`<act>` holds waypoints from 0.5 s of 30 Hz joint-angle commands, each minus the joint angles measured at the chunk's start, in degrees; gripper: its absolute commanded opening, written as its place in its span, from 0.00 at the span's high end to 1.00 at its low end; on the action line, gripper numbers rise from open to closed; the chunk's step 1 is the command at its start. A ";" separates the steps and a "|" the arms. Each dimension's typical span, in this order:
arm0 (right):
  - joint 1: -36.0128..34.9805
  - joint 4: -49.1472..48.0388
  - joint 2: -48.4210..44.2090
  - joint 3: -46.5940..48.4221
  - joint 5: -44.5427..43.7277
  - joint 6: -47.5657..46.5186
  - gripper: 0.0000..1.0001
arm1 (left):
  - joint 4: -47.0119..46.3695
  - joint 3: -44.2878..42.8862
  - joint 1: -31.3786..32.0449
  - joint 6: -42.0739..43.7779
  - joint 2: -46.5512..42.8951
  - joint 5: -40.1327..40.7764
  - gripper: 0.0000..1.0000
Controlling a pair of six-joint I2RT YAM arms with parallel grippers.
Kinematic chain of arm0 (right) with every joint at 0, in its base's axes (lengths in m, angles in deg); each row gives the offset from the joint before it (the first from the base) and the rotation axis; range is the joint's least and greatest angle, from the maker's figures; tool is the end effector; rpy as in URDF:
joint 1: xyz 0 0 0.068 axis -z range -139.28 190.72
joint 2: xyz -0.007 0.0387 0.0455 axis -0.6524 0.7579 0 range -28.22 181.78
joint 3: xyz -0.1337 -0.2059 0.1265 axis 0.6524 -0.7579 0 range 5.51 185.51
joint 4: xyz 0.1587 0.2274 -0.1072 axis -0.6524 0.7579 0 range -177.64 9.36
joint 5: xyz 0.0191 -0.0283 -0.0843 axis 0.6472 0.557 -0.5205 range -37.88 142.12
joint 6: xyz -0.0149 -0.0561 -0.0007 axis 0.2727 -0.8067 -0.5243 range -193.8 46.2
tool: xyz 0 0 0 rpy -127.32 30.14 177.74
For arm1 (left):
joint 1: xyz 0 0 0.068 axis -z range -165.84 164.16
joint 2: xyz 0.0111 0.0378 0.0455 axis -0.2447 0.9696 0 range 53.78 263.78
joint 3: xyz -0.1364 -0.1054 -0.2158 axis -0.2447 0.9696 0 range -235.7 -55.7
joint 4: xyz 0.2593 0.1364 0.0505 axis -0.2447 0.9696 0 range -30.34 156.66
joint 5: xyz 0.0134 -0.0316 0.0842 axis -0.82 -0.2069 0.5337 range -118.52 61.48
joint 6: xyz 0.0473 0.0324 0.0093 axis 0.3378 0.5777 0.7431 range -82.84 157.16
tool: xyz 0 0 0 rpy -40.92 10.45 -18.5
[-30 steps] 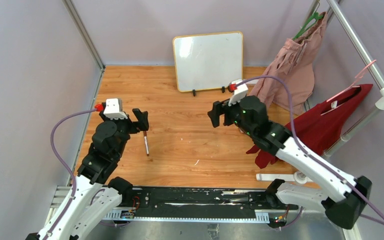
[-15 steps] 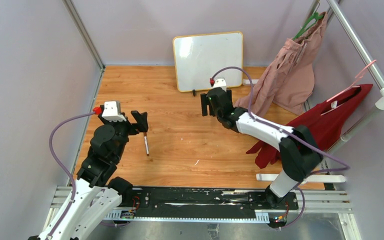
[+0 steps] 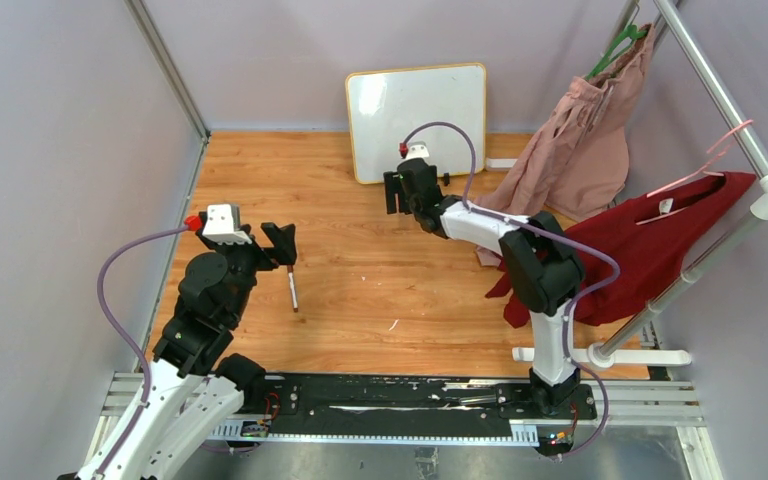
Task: Write a sentence on the whiteboard
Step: Move the whiteboard to the center of the board.
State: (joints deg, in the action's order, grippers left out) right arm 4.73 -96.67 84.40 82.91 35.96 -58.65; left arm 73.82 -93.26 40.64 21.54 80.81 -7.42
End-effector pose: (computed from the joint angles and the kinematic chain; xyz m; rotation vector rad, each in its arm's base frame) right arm 0.4040 0.2791 0.1959 -0.1889 2.0109 0.2833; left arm 0.1513 -0.0586 0.3386 -0.1281 1.6312 -0.2633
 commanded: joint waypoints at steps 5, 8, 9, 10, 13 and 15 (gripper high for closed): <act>0.38 0.96 8.64 10.33 0.87 3.46 0.24 | -2.05 0.49 1.18 0.51 -0.42 0.07 0.00; 0.35 2.59 11.61 14.11 1.02 4.50 0.25 | -2.02 0.52 1.28 0.58 -0.52 0.25 0.00; 0.35 2.95 12.59 15.14 1.19 4.69 0.26 | -2.02 0.53 1.29 0.61 -0.48 0.33 0.00; 0.38 3.41 13.46 16.18 1.15 4.85 0.26 | -2.02 0.56 1.36 0.71 -0.46 0.34 0.00; 0.44 4.96 16.21 19.02 0.58 5.49 0.28 | -2.02 0.57 1.51 0.68 -0.53 0.43 0.00; 0.47 5.79 17.42 20.33 0.06 5.73 0.29 | -2.01 0.60 1.63 0.76 -0.48 0.55 0.00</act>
State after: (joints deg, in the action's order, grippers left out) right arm 4.73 -93.88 99.13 99.92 37.07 -54.78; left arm 73.47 -93.17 41.43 21.57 80.81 -7.44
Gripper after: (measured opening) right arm 0.717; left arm 0.997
